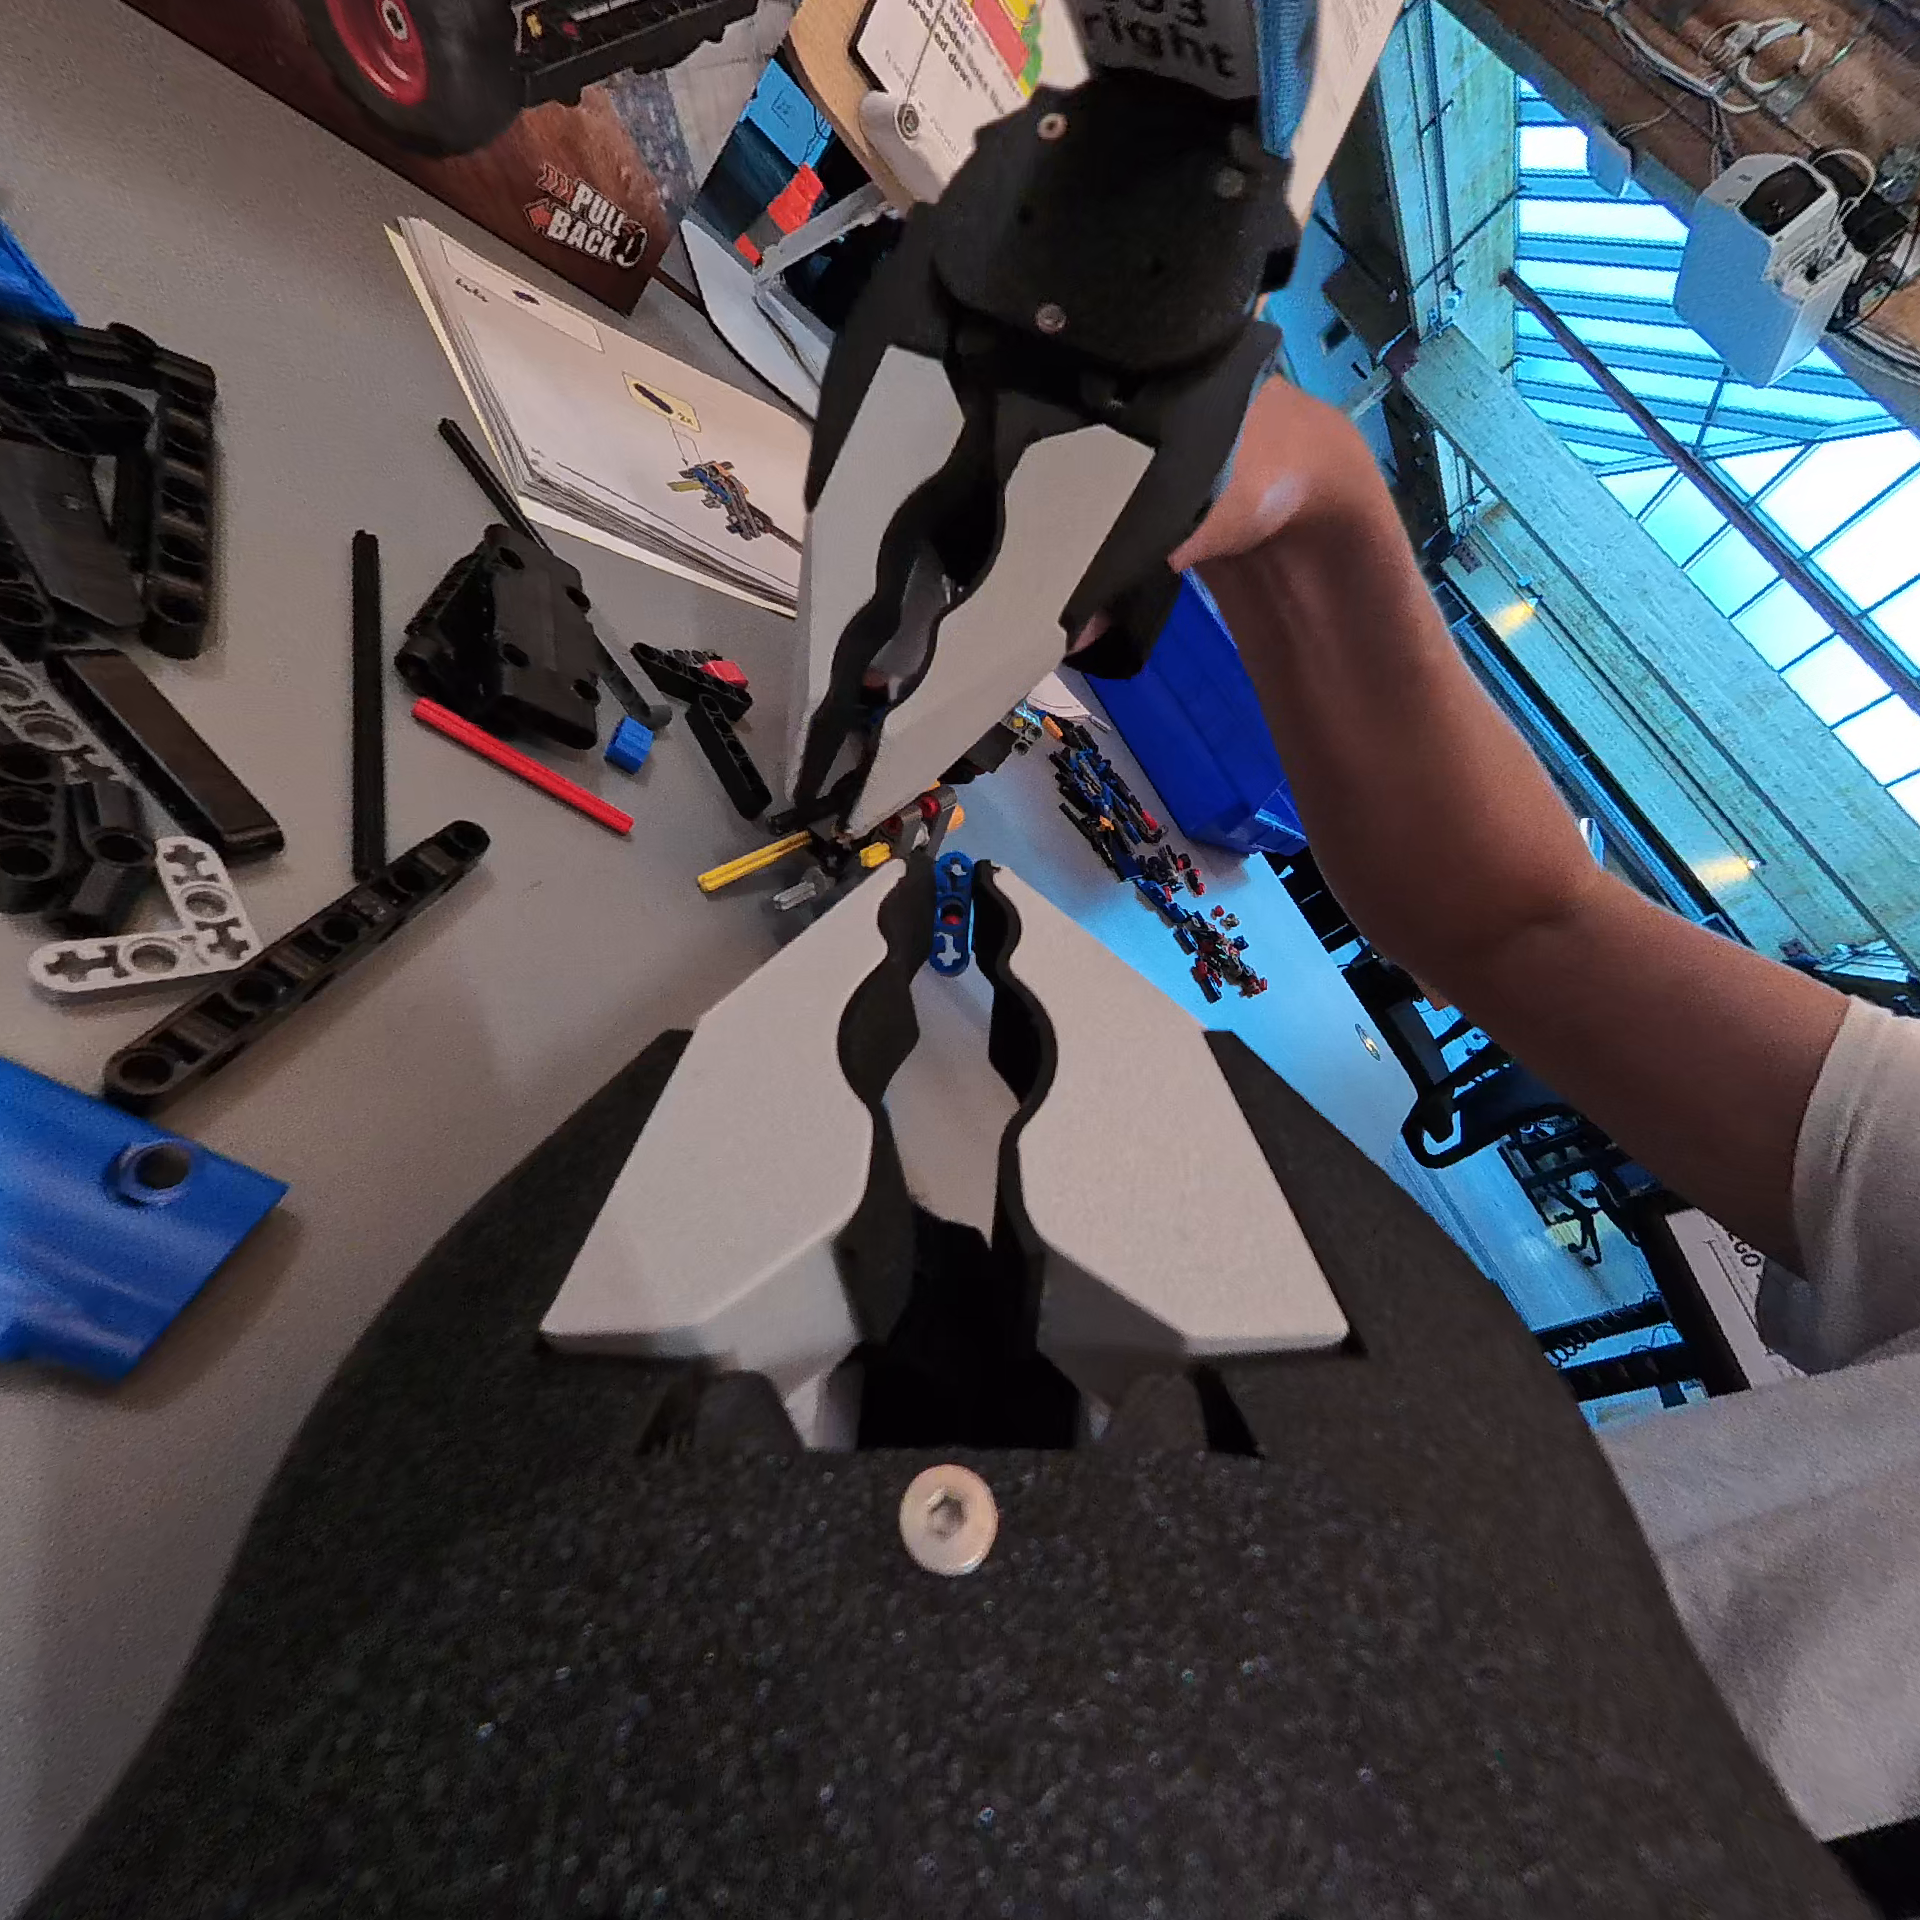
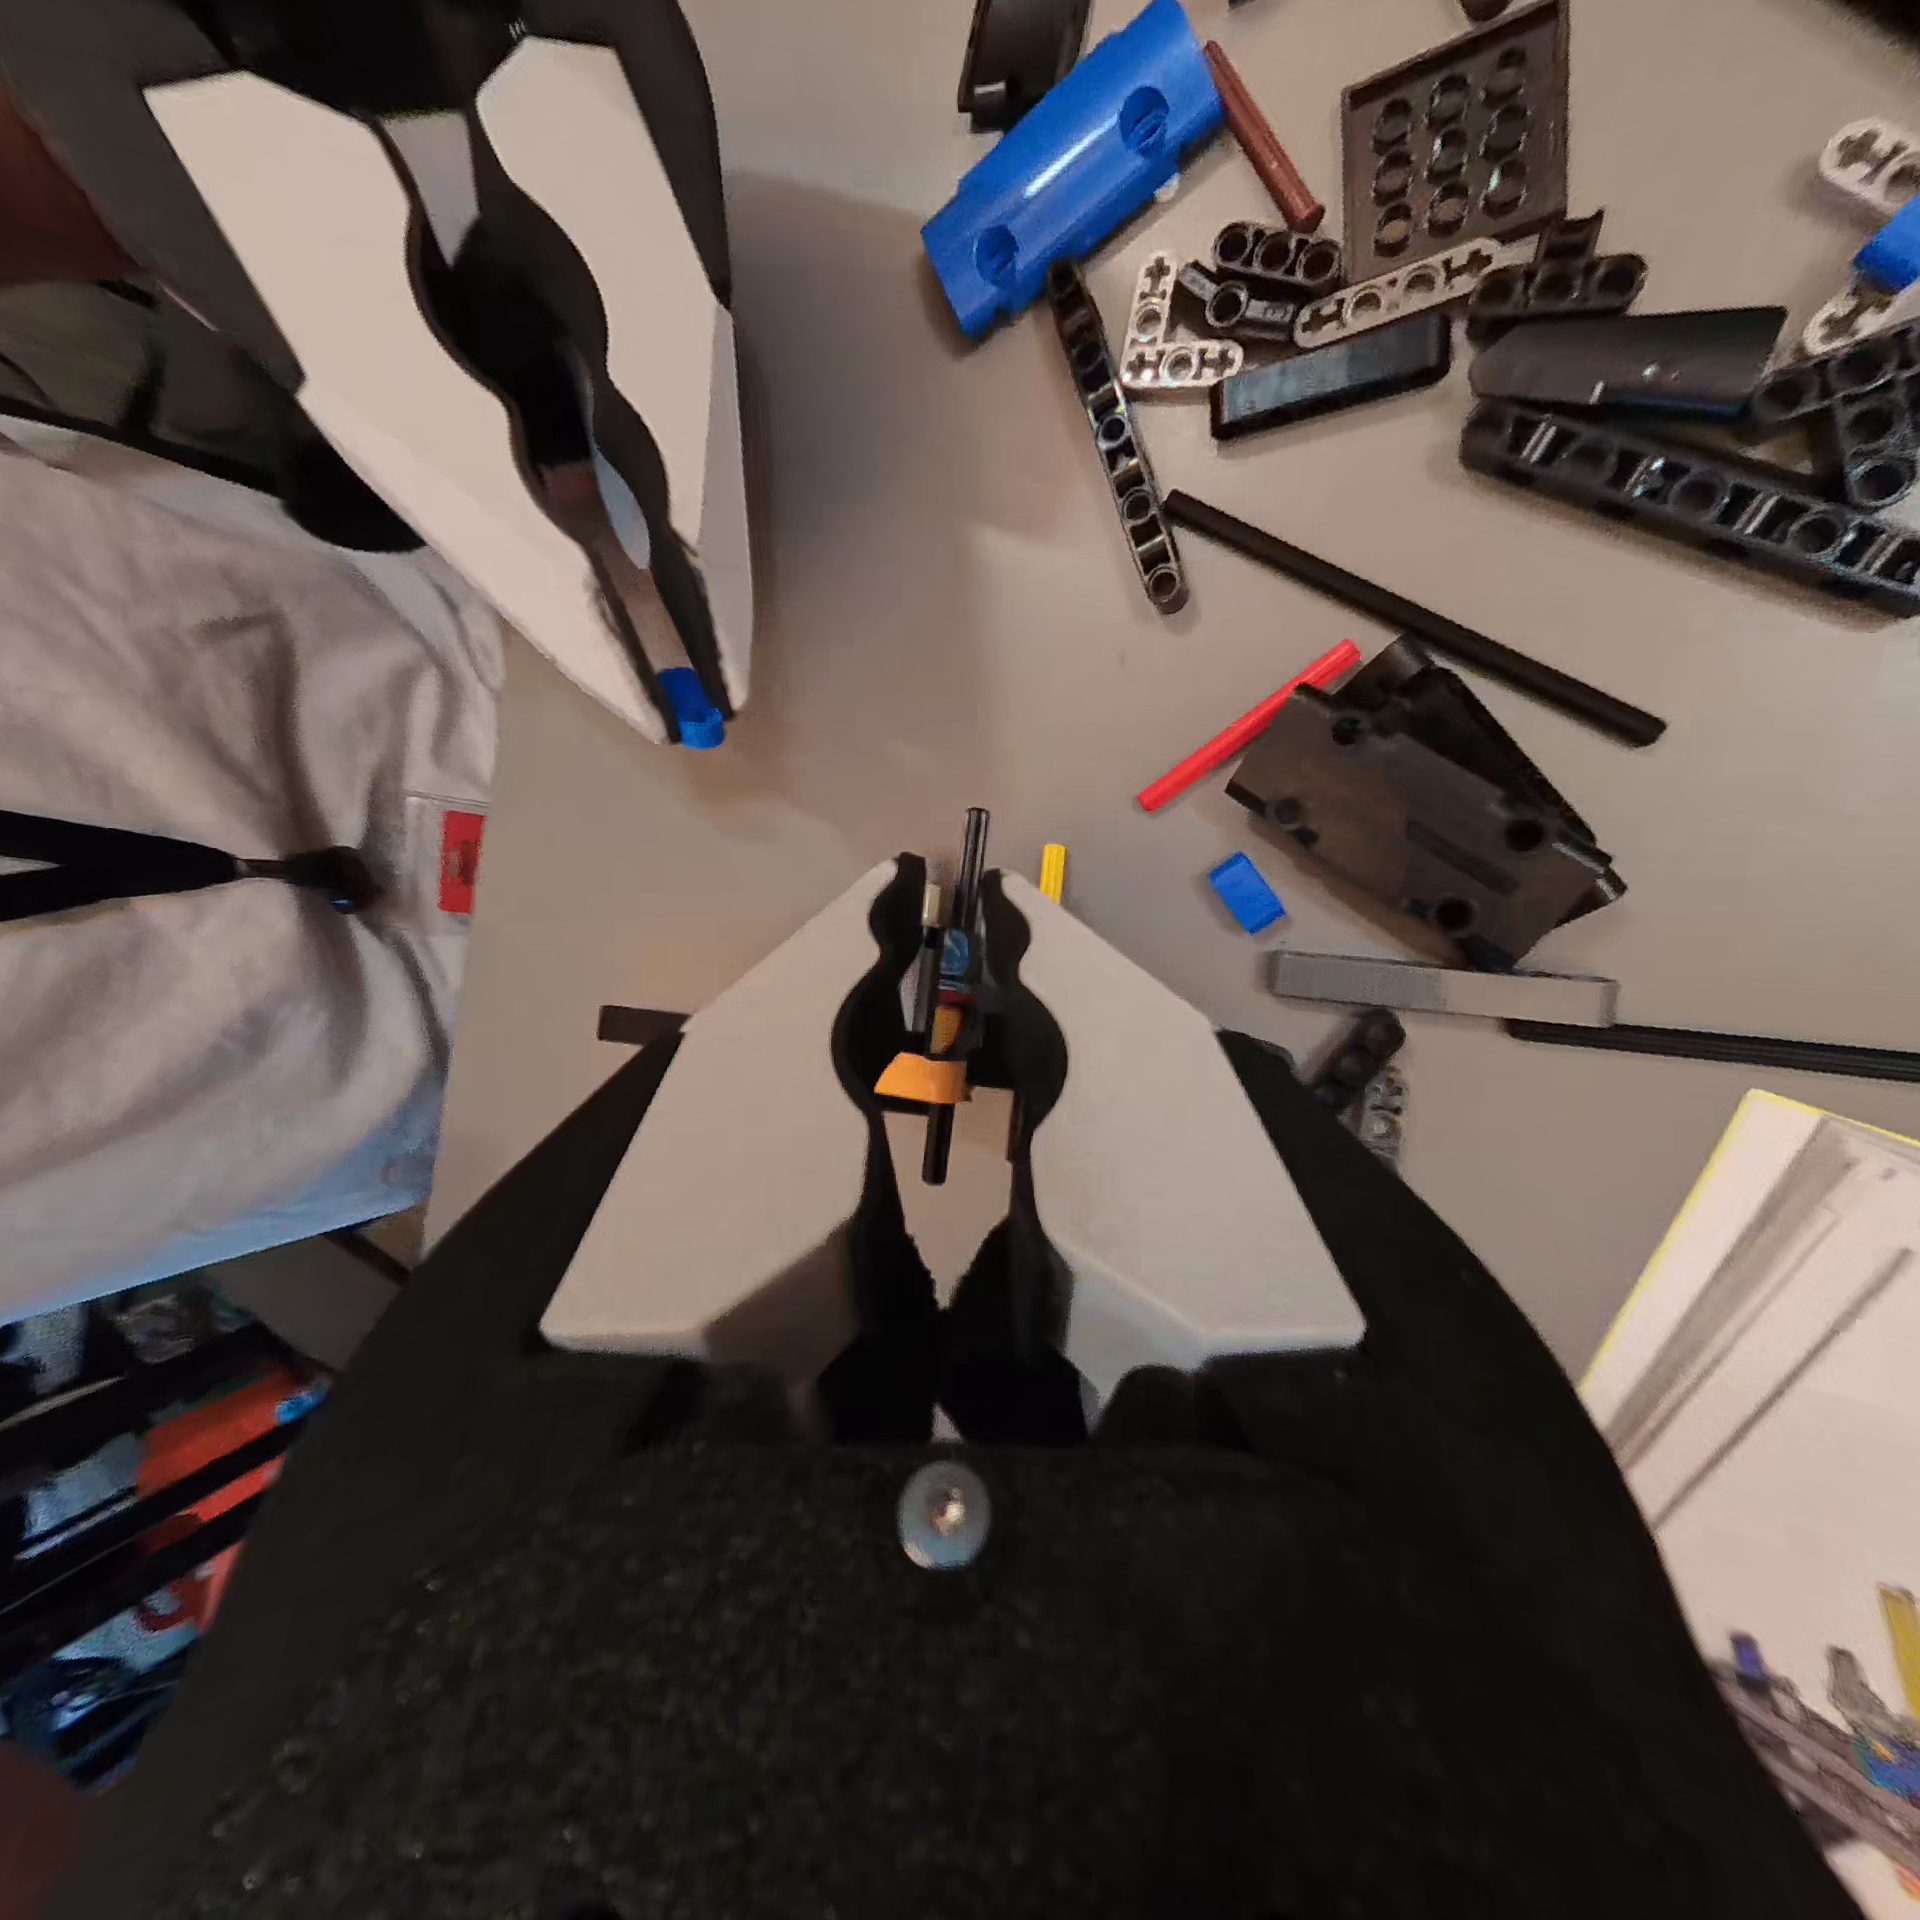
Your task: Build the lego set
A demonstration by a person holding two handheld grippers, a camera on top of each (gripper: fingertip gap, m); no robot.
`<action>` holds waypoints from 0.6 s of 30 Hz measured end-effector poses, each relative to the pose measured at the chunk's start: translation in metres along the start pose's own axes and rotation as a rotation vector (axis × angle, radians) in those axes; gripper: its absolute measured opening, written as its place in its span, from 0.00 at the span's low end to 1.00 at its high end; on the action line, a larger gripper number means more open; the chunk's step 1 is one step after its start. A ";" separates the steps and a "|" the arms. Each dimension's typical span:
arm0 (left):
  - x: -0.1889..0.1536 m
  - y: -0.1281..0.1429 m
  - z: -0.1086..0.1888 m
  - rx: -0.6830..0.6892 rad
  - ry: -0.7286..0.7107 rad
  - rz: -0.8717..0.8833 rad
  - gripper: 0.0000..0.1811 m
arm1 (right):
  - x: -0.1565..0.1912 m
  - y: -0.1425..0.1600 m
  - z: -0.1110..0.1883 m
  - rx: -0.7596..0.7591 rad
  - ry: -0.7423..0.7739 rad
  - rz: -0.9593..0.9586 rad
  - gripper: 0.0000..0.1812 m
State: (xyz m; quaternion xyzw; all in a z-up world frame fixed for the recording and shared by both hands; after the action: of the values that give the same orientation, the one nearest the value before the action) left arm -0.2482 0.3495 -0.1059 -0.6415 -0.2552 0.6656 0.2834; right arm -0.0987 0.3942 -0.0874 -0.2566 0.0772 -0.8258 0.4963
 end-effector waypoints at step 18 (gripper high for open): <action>0.000 0.001 -0.001 0.012 0.008 0.002 0.03 | 0.002 0.009 0.004 0.031 -0.090 0.015 0.04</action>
State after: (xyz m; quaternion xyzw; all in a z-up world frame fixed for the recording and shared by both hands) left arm -0.2474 0.3490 -0.1063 -0.6429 -0.2497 0.6646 0.2876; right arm -0.0903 0.3882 -0.0864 -0.2851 0.0439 -0.8107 0.5095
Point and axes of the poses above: each gripper's, where its closed fingertips meet, z back along the fingers, y out of its underside, x = y × z across the jaws, the point moved 8 cm from there along z, back along the fingers, and after that the axes turned 7 degrees about y, right-handed, at the moved point
